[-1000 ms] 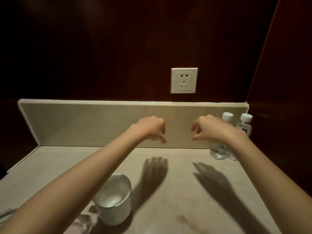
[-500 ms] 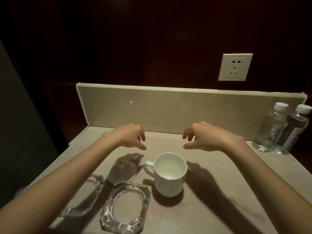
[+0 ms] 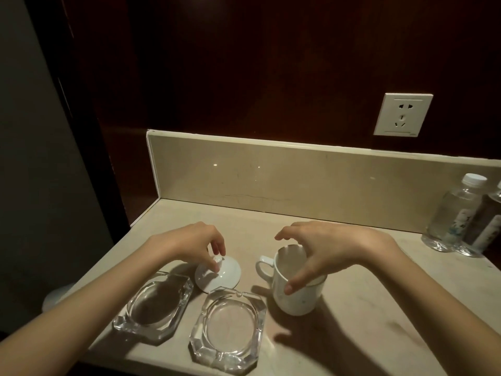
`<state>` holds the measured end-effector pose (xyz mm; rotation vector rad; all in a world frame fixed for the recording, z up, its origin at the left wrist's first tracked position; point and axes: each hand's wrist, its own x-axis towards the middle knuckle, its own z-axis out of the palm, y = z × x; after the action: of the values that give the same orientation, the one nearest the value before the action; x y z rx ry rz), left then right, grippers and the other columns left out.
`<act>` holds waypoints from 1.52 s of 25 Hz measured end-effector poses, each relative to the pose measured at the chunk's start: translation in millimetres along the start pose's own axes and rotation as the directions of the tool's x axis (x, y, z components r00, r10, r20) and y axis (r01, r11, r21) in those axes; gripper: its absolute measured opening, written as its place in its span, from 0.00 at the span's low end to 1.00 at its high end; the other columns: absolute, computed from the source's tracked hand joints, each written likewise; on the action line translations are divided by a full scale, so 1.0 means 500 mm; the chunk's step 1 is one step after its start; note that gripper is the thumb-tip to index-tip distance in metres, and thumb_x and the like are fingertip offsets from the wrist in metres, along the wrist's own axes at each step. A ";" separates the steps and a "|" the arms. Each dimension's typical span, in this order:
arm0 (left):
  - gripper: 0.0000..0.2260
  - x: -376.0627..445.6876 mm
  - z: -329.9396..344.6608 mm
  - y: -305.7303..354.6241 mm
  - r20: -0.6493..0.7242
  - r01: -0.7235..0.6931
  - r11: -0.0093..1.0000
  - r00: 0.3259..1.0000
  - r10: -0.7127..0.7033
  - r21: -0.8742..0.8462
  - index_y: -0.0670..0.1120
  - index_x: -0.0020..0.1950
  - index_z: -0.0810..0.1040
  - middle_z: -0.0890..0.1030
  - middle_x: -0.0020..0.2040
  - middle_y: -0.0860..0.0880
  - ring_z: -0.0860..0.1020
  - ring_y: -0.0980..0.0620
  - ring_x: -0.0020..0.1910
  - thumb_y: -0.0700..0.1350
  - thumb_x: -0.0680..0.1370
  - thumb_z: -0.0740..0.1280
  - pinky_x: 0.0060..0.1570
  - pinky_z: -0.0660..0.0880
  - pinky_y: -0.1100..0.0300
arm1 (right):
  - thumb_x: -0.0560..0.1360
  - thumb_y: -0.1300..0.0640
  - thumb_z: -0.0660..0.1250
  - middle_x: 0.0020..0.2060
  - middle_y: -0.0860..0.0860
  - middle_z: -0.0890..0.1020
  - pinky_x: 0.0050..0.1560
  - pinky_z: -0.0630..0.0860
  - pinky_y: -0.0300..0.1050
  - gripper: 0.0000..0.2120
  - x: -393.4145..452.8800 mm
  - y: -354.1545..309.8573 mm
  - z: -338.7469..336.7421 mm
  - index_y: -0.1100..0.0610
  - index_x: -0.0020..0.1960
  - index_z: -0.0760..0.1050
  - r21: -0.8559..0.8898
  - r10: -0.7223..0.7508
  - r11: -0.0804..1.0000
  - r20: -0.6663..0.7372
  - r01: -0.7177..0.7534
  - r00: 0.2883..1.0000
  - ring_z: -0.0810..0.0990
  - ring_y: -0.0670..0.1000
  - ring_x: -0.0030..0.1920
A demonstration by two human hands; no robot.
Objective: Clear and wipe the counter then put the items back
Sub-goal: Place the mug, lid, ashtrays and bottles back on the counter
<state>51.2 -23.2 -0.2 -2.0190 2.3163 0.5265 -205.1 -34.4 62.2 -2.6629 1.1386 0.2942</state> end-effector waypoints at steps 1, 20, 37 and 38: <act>0.11 0.001 0.005 -0.002 -0.008 -0.011 1.000 1.000 0.011 0.004 0.52 0.52 0.81 0.79 0.47 0.58 0.77 0.60 0.44 0.50 0.71 0.74 0.45 0.75 0.65 | 0.63 0.35 0.73 0.68 0.44 0.67 0.65 0.68 0.45 0.45 0.002 -0.003 0.005 0.47 0.73 0.59 -0.012 0.000 1.000 0.008 0.000 1.000 0.67 0.47 0.67; 0.03 0.095 -0.062 0.090 -0.063 -0.179 0.981 0.981 0.184 0.078 0.51 0.44 0.82 0.79 0.36 0.61 0.77 0.60 0.39 0.47 0.71 0.72 0.43 0.75 0.58 | 0.65 0.43 0.75 0.58 0.48 0.73 0.53 0.75 0.46 0.35 -0.037 0.129 -0.041 0.50 0.67 0.67 -0.061 0.120 0.990 -0.091 -0.125 0.989 0.72 0.49 0.55; 0.07 0.336 -0.066 0.392 -0.082 -0.331 0.929 0.934 0.347 0.165 0.50 0.48 0.82 0.83 0.46 0.53 0.78 0.52 0.44 0.49 0.71 0.72 0.42 0.75 0.57 | 0.62 0.44 0.77 0.61 0.50 0.74 0.59 0.74 0.51 0.38 -0.082 0.498 -0.092 0.53 0.67 0.69 -0.032 0.431 0.899 -0.115 -0.437 0.895 0.73 0.53 0.59; 0.08 0.346 -0.060 0.405 -0.073 -0.333 0.928 0.934 0.349 0.169 0.50 0.48 0.82 0.83 0.46 0.53 0.78 0.52 0.44 0.49 0.71 0.72 0.41 0.74 0.58 | 0.61 0.44 0.77 0.60 0.51 0.74 0.58 0.75 0.52 0.37 -0.077 0.511 -0.090 0.53 0.67 0.69 -0.036 0.436 0.896 -0.111 -0.442 0.893 0.73 0.53 0.58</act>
<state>-166.5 -175.9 34.9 -1.6190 2.6944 0.2437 -413.2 -192.8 82.2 -2.4612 1.7924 0.2743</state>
